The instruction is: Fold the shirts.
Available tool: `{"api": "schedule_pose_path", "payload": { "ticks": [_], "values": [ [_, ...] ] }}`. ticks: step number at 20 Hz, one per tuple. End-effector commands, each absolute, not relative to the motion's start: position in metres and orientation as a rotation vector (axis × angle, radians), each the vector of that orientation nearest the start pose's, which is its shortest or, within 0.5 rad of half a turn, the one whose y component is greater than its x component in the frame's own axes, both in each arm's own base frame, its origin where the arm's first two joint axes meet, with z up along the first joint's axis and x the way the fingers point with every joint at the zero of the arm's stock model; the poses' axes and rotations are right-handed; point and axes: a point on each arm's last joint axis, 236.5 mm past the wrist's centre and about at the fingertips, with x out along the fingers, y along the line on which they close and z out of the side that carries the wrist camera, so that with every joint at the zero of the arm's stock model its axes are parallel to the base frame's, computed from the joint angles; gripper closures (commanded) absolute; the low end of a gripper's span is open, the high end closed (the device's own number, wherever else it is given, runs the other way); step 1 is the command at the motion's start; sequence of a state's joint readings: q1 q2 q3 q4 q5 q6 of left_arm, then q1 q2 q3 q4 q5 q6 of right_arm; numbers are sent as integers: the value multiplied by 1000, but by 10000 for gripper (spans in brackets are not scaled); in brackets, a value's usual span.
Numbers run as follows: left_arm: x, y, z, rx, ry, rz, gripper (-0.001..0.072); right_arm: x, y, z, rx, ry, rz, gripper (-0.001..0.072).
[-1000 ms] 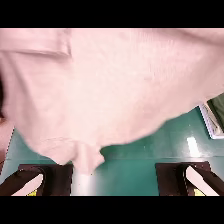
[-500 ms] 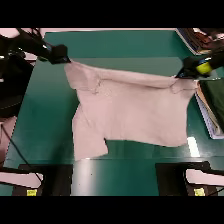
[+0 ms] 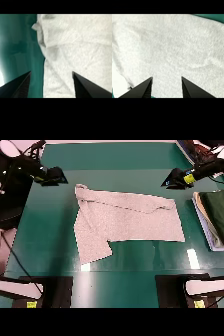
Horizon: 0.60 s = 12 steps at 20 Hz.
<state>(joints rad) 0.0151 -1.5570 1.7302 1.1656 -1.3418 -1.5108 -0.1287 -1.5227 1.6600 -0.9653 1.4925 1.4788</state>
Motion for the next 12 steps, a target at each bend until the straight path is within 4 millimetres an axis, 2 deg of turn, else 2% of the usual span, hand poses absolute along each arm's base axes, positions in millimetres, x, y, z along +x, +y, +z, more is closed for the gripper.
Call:
{"api": "schedule_pose_path", "payload": {
  "ticks": [1, 5, 7, 9, 12],
  "values": [
    [434, -64, 77, -286, 1181, -248, 106, 412, 79, 122, 423, 1210, 464, 304],
    [354, -65, -14, -323, 1347, -210, 106, 389, 81, 120, 425, 1176, 446, 303],
    [328, -76, -44, -337, 1415, -266, 106, 383, 82, 115, 436, 1176, 437, 304],
    [326, -87, -57, -392, 1391, -288, 106, 378, 83, 109, 446, 1198, 441, 304],
    [334, -99, -62, -462, 1342, -307, 106, 377, 85, 109, 448, 1204, 446, 304]
  ]
}}
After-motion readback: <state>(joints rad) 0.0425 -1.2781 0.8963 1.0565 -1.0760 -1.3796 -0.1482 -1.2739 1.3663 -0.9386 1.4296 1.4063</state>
